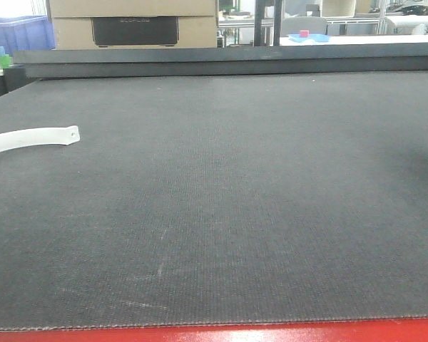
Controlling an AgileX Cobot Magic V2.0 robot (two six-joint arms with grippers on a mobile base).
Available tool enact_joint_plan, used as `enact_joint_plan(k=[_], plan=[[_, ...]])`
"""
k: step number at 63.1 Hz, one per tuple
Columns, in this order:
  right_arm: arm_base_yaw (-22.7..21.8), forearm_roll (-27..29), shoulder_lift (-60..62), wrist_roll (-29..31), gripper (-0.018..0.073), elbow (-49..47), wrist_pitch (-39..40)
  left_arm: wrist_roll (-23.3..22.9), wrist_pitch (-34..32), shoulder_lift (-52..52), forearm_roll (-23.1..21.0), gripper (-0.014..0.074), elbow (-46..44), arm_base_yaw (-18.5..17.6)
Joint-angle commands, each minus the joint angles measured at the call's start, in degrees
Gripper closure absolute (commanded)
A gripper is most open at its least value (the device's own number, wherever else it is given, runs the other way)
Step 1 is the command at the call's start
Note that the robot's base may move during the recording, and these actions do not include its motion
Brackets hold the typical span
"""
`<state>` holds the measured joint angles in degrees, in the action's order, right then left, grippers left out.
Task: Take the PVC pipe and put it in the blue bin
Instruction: 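Close each gripper on the rim of its white arc, then lift both held white arcs up off the table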
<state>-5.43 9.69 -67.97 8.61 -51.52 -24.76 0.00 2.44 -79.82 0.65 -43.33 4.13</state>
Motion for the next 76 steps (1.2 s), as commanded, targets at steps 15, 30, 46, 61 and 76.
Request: enact_joint_plan(k=[15,30,46,61,76], plan=[[-0.05,0.11,10.86,0.39,0.0727,-0.36,-0.57,0.0,4.74,-8.22,-4.58,0.0381,-7.48,0.24],[-0.05,0.11,12.72,0.39,0.0727,-0.36,-2.87,0.0,5.0,-12.38,-4.69,0.0381,-9.89,0.24],[-0.05,0.11,12.72,0.39,0.0727,-0.36,-3.16,0.0,4.44,-16.6,-4.69,0.0382,-10.12,0.24],[-0.05,0.11,12.72,0.39,0.0727,-0.36,-3.15,0.0,3.38,-19.17,-4.69,0.0382,-10.12,0.24],[-0.05,0.11,12.72,0.39,0.0727,-0.36,-2.36,0.0,2.26,-21.31,-4.69,0.0382,-10.37,0.14]])
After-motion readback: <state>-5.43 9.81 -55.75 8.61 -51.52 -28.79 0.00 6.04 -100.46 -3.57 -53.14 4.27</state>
